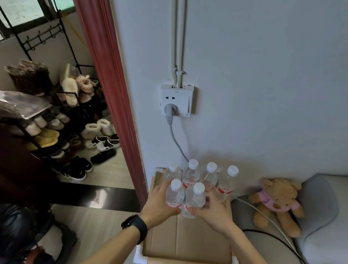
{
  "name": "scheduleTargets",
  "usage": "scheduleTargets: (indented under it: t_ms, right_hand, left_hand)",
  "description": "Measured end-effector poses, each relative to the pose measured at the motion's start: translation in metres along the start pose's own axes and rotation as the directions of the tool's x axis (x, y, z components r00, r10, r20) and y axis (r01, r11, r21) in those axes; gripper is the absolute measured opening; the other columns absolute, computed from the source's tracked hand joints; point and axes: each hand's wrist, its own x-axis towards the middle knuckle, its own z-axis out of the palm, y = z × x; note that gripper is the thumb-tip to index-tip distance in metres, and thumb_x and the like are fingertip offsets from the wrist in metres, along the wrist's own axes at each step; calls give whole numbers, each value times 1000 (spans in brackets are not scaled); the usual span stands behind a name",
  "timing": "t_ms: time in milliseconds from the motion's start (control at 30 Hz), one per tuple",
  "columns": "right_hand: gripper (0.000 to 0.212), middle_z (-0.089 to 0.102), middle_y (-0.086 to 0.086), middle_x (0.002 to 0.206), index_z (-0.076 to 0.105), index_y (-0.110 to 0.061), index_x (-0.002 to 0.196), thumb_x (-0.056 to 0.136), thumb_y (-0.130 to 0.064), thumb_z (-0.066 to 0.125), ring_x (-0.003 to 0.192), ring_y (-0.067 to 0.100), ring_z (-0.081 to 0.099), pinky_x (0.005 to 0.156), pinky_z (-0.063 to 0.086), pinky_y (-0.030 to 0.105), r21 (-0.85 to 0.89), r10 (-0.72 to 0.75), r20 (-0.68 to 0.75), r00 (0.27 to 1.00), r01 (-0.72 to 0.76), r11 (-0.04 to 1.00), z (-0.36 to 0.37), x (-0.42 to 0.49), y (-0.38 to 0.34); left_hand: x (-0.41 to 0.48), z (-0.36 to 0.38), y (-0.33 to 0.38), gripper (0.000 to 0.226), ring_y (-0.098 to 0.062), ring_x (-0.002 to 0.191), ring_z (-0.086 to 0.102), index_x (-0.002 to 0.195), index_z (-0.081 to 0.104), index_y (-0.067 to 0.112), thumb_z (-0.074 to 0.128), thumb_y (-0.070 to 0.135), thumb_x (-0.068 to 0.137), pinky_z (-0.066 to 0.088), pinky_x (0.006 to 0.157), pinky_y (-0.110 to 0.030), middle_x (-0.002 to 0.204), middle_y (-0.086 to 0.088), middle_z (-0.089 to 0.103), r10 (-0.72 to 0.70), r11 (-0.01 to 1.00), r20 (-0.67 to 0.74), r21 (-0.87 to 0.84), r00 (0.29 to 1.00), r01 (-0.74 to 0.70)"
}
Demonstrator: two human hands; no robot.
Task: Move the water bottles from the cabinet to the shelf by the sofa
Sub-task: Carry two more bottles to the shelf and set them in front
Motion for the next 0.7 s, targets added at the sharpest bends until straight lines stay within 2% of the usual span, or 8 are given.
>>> scheduleTargets:
  t_ms: [100,167,233,333,433,500,567,700]
  right_hand:
    - [96,56,-19,136,37,-42,141,62,-59,88,122,4,56,105,47,38,110,13,59,998,-20,994,11,2,19]
    - [95,58,-17,135,39,-43,140,61,-57,89,122,6,57,104,48,43,139,38,62,997,-46,989,15,4,29]
    - [91,58,-17,135,40,-41,139,63,-52,89,123,6,57,104,47,40,152,46,58,997,-54,987,20,5,33]
    - [78,61,-17,130,44,-34,137,72,-36,87,118,-3,57,99,49,30,156,54,49,997,-61,986,25,8,37]
    - [74,62,-17,128,46,-33,137,73,-39,84,115,-4,58,100,50,29,139,89,57,994,-97,986,29,11,41]
    - [73,61,-16,129,46,-31,136,74,-40,83,116,-1,57,93,47,19,121,87,47,995,-92,988,32,13,43]
    - [72,61,-14,128,45,-27,137,77,-34,83,115,0,57,85,42,9,130,91,35,995,-95,987,35,15,42]
    - [81,60,-13,129,38,-23,140,75,-34,85,113,2,57,83,42,10,181,140,23,990,-141,973,42,18,43]
  left_hand:
    - [0,3,-1,84,19,115,14,137,23,52,80,42,77,25,106,-27,115,54,16,-23,1000,-28,4,999,23]
    - [-1,6,-3,79,12,123,25,140,29,47,78,45,78,35,104,-30,115,58,17,-61,998,-48,6,997,62]
    - [0,11,-8,79,-3,124,45,133,29,50,80,51,73,48,99,-36,128,46,31,-124,992,-94,-47,988,121]
    - [-1,15,-14,83,-8,113,57,124,25,48,85,51,66,54,88,-29,135,11,47,-218,969,-108,-142,970,202]
    - [0,18,-21,94,-11,113,60,135,20,53,83,56,65,52,92,-31,149,6,37,-217,970,-48,-123,975,210]
    - [1,18,-22,89,-10,106,63,123,13,71,81,55,69,53,92,-34,153,4,34,-209,971,-38,-125,977,203]
    - [3,16,-25,81,-12,107,64,110,15,83,80,49,75,54,92,-35,145,4,46,-232,966,-42,-128,972,225]
    - [3,9,-32,85,-16,112,62,141,19,51,78,36,81,49,87,-25,135,6,58,-245,964,9,-109,970,244]
